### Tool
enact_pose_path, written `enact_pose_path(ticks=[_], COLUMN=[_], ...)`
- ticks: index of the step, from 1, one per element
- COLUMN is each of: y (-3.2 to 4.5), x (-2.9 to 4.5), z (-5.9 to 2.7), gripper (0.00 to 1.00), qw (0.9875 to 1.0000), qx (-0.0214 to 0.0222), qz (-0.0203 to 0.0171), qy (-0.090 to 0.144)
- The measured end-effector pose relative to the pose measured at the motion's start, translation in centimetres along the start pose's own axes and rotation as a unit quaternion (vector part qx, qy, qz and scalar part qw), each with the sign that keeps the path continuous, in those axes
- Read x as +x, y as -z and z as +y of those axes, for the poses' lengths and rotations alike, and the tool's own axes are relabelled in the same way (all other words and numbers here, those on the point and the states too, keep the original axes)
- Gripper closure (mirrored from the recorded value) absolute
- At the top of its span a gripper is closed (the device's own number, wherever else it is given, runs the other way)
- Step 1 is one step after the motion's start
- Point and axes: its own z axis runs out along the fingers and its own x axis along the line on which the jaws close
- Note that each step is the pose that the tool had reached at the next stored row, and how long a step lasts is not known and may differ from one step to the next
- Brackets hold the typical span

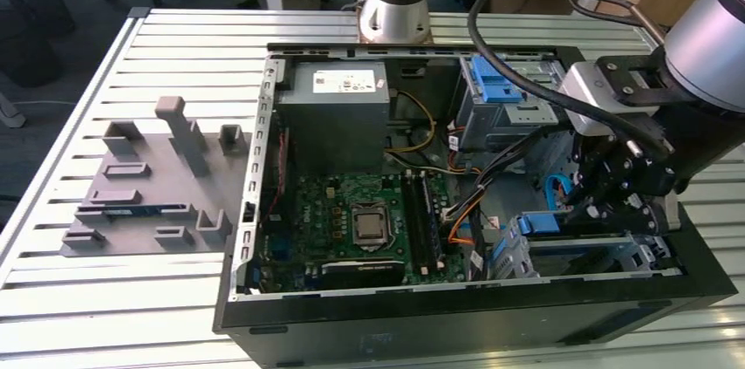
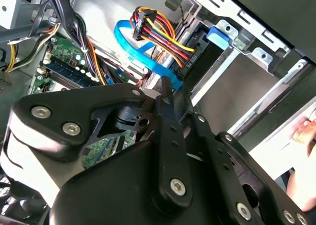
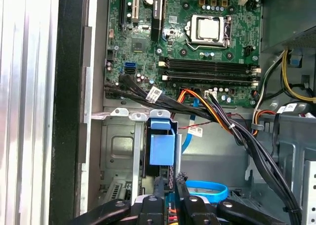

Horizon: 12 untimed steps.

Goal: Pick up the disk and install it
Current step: 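Insert the second disk wire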

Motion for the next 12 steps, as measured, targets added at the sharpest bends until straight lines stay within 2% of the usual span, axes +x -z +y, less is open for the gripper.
enact_pose_path(ticks=[2,3,4,5,12], y=[0.22,0.3,0.37,0.44,0.69], x=[-0.01,-0.02,-0.02,-0.03,-0.04], z=[0.0,0.0,0.0,0.0,0.0], gripper=[0.78,0.84,0.84,0.89,0.89], qw=[1.0,1.0,1.0,1.0,1.0], qx=[0.0,0.0,0.0,0.0,0.0], qz=[0.0,0.0,0.0,0.0,0.0], qy=[0.0,0.0,0.0,0.0,0.0])
